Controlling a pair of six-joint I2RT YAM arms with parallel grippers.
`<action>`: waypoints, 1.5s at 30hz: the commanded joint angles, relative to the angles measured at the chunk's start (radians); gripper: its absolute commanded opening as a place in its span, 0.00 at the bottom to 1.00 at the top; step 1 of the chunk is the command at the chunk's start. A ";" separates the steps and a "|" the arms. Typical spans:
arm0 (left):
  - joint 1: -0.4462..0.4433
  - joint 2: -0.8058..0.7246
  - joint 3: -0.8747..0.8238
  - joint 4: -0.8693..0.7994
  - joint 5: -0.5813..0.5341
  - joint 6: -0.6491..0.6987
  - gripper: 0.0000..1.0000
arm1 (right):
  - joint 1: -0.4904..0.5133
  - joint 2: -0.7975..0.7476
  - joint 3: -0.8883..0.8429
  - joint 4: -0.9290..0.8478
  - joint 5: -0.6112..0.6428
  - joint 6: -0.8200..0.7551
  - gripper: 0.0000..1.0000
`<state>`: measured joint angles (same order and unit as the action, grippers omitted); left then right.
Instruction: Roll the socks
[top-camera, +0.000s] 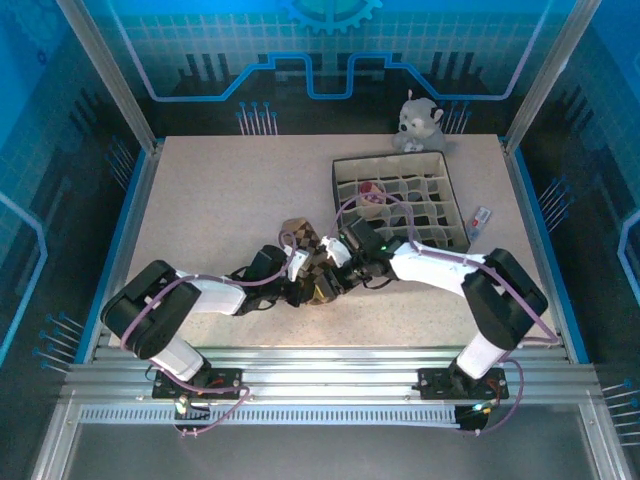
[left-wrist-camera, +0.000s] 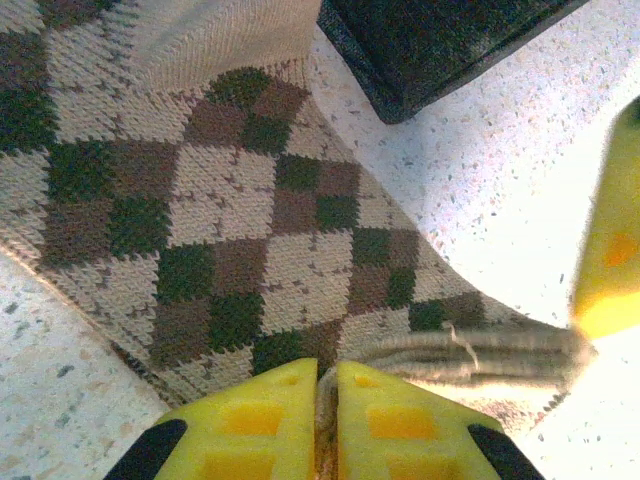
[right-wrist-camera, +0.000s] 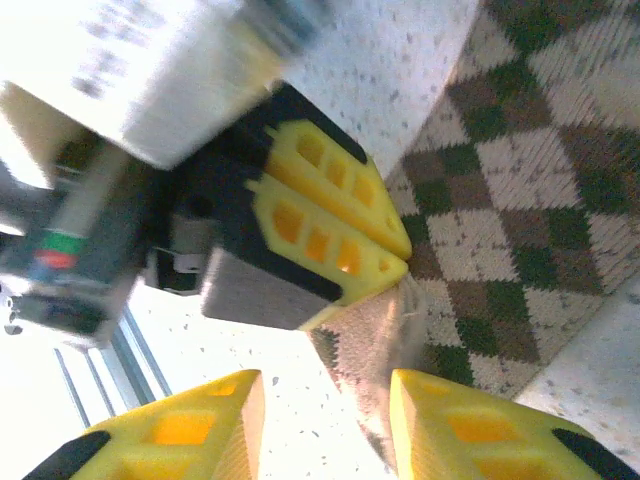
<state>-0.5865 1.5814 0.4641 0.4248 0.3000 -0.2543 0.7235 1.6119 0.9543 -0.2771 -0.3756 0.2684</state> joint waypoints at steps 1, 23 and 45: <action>-0.006 0.046 -0.019 -0.095 -0.032 -0.022 0.07 | -0.006 -0.110 -0.017 -0.018 0.066 -0.045 0.38; -0.005 0.120 0.053 -0.222 0.050 -0.011 0.07 | 0.334 -0.203 -0.295 0.269 0.678 -1.076 0.51; -0.003 0.112 0.069 -0.262 0.091 0.000 0.05 | 0.215 0.015 -0.212 0.280 0.630 -1.180 0.24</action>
<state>-0.5854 1.6577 0.5594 0.3576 0.3870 -0.2626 0.9535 1.6028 0.7036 0.0265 0.2779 -0.8906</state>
